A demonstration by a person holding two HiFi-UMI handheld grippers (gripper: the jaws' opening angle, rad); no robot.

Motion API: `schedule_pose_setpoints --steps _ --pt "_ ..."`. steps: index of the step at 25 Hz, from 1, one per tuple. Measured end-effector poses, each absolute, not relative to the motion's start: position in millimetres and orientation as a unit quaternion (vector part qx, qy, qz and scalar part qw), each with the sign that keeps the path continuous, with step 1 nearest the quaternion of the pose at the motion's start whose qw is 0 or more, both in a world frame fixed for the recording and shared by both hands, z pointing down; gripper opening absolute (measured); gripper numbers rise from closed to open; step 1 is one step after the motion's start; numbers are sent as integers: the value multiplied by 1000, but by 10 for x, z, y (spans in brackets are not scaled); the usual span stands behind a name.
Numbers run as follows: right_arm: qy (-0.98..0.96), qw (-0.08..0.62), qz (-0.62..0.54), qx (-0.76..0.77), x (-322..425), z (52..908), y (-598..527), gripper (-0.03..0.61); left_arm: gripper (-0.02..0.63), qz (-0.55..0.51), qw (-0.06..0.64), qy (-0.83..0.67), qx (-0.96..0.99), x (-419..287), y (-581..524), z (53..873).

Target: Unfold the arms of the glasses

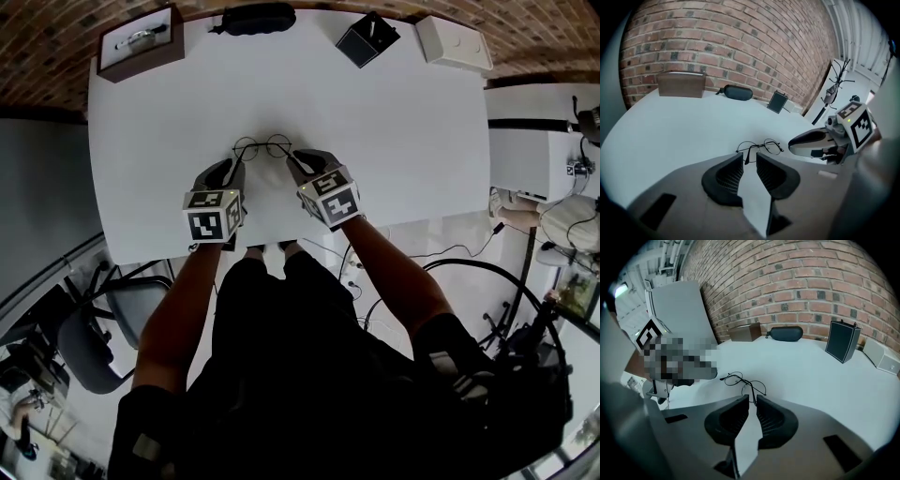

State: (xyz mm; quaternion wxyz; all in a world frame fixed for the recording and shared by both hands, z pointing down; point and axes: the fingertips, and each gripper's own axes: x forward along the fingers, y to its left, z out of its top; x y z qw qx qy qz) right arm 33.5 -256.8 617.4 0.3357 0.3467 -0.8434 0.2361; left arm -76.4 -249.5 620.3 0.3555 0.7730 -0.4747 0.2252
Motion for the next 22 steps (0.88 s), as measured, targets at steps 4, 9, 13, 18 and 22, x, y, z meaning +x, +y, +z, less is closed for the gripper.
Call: schedule_pose_setpoints --steps 4,9,13,18,22 --pt "-838 351 240 341 337 6317 -2551 17 89 235 366 -477 764 -782 -2489 6365" --pt "-832 364 245 339 350 6457 -2566 74 89 243 368 -473 763 -759 -2510 6466" --pt "-831 364 247 340 341 6450 -2580 74 89 250 358 -475 764 -748 -2508 6495" --pt "-828 383 224 343 335 6447 -2607 52 72 276 335 -476 764 -724 -2523 6521" --pt "-822 409 202 340 337 6453 -2603 43 71 285 331 -477 763 -727 -2512 6531"
